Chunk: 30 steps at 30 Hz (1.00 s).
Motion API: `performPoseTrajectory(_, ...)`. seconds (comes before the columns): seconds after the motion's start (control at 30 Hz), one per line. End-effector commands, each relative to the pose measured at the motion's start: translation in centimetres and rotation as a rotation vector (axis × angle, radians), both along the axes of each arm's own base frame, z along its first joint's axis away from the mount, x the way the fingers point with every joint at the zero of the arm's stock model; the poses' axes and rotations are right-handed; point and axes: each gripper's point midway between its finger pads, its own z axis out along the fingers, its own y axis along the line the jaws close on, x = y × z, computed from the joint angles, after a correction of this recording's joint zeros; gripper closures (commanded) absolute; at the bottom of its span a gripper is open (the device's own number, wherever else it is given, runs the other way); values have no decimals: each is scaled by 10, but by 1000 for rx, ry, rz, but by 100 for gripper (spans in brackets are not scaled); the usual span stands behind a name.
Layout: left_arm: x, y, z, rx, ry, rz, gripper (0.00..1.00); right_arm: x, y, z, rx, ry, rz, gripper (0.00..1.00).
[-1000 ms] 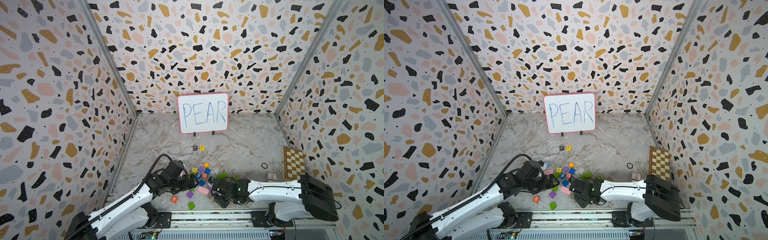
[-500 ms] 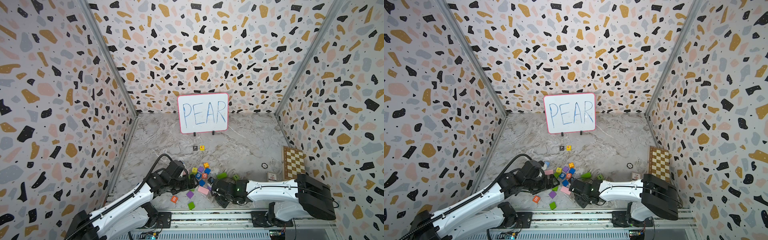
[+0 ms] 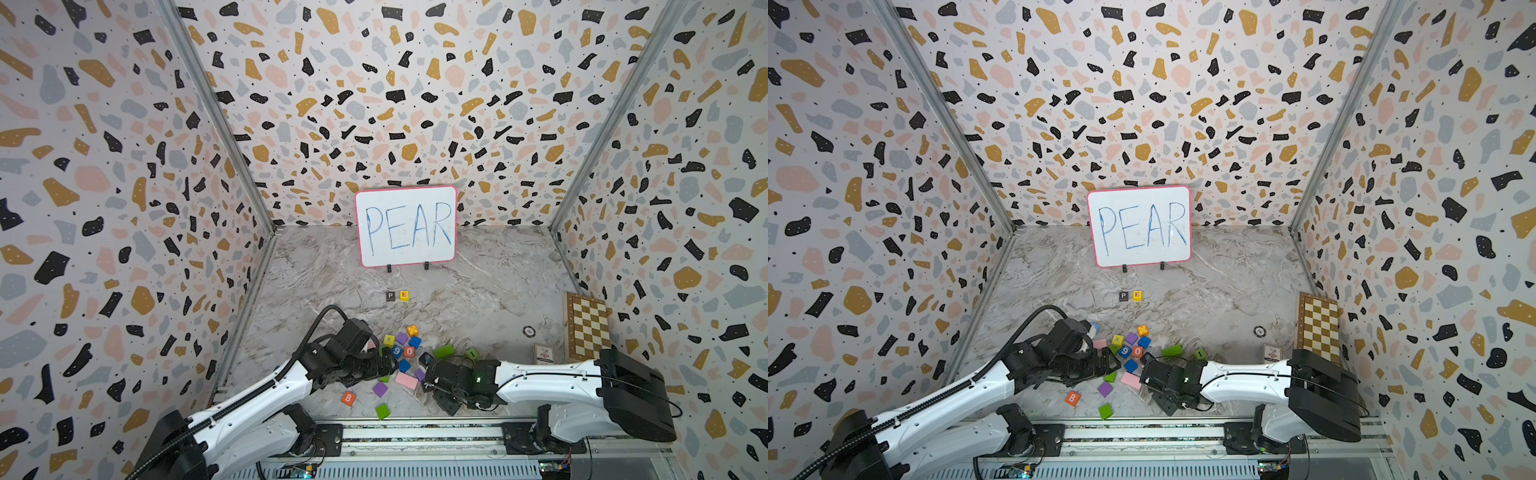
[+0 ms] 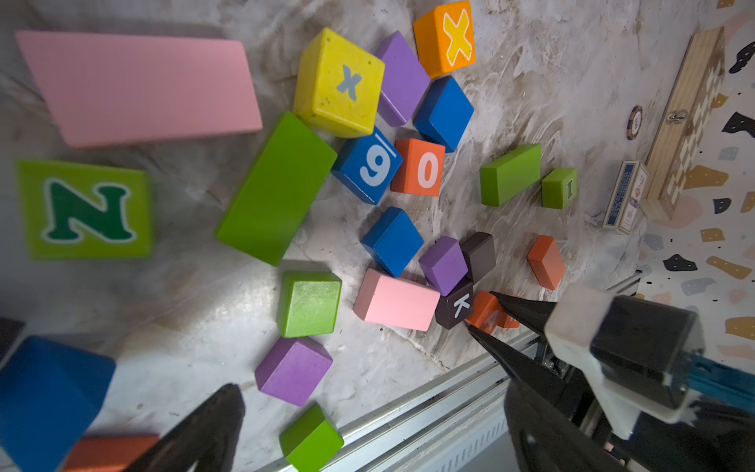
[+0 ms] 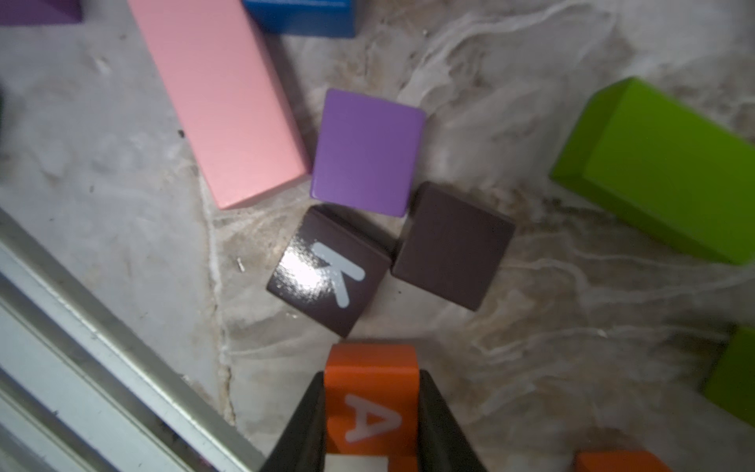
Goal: Spell the uppercase word “pear” with letter blocks
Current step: Pick up the letter block from the center of the board, then place the letter block at the center of the board.
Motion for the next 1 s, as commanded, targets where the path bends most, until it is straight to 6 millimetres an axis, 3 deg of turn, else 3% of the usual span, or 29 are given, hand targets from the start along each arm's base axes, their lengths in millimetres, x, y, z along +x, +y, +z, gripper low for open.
performPoseTrajectory(0.0, 14, -15, 21, -36, -72, -37, 1, 18, -5, 29, 30, -51, -75, 73)
performPoseTrajectory(0.1, 22, -21, 30, -33, -107, -71, 1, 37, -7, 46, 84, -71, -125, 73)
performPoseTrajectory(0.27, 34, -28, 36, -33, -118, -100, 1, 87, -5, 74, 175, -120, -186, 74)
performPoseTrajectory(0.47, 49, -26, 43, -51, -115, -101, 1, 149, 7, 87, 210, -149, -199, 74)
performPoseTrajectory(0.73, 67, -11, 52, -46, -112, -100, 1, 212, 28, 79, 206, -140, -169, 75)
performPoseTrajectory(0.97, 75, -3, 44, -40, -94, -87, 1, 245, 28, 64, 192, -127, -176, 75)
